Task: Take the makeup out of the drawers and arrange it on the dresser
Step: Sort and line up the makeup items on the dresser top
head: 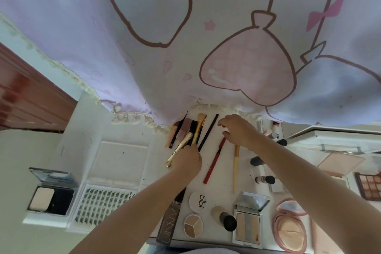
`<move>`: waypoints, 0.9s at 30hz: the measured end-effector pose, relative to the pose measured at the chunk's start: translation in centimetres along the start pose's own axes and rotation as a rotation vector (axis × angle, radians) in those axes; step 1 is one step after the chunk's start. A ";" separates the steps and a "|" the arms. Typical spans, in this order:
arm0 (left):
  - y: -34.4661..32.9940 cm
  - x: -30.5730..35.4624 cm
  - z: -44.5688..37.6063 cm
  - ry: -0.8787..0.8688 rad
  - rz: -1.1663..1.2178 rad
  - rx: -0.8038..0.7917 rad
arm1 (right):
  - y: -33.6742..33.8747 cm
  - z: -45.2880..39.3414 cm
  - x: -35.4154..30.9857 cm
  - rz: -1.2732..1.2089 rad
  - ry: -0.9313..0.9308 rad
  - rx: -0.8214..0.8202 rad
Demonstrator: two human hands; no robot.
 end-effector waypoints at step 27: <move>11.0 0.8 3.9 -0.197 1.064 0.262 | 4.6 8.9 -1.7 -0.527 0.081 0.222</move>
Point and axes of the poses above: each hand's wrist, its own z-axis away from the middle knuckle, its own y-axis out of the back of the hand, x = y × z, the point moved 2 cm from there along -z, towards the middle knuckle, and after that the axes turned 1 degree about -z, right-handed, at the moved point
